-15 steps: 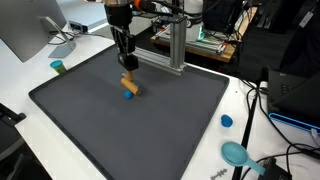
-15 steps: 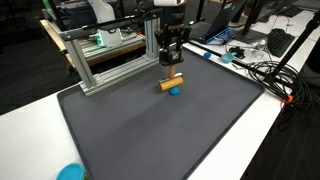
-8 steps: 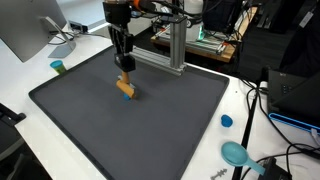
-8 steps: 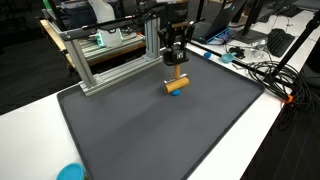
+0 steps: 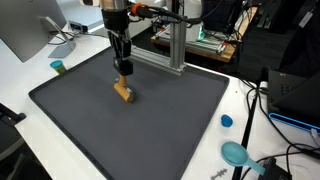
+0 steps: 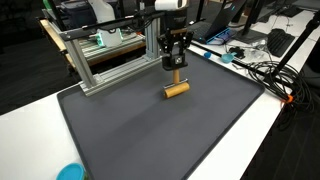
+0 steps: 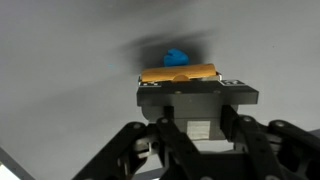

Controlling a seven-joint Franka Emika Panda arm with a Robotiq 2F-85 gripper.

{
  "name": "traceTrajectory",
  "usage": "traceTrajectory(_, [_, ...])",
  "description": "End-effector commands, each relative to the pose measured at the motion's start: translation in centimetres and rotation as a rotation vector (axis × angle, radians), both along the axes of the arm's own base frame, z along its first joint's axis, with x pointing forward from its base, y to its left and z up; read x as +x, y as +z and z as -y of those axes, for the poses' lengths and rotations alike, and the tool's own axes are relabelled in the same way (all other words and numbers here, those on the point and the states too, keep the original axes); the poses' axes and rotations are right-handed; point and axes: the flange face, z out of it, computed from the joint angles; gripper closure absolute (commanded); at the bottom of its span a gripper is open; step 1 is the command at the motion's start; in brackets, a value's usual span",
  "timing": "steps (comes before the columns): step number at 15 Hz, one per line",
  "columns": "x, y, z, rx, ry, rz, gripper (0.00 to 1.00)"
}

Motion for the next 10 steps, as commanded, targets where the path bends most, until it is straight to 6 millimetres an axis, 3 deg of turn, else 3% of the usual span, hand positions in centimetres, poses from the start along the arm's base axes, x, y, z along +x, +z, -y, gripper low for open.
traceTrajectory(1, [-0.3,-1.0,-0.1,0.013,0.009,-0.088,0.78])
traceTrajectory(7, [-0.4,-0.7,-0.2,0.007,0.026,-0.153,0.78])
traceTrajectory(10, [0.1,-1.8,-0.4,0.000,0.020,-0.176,0.78])
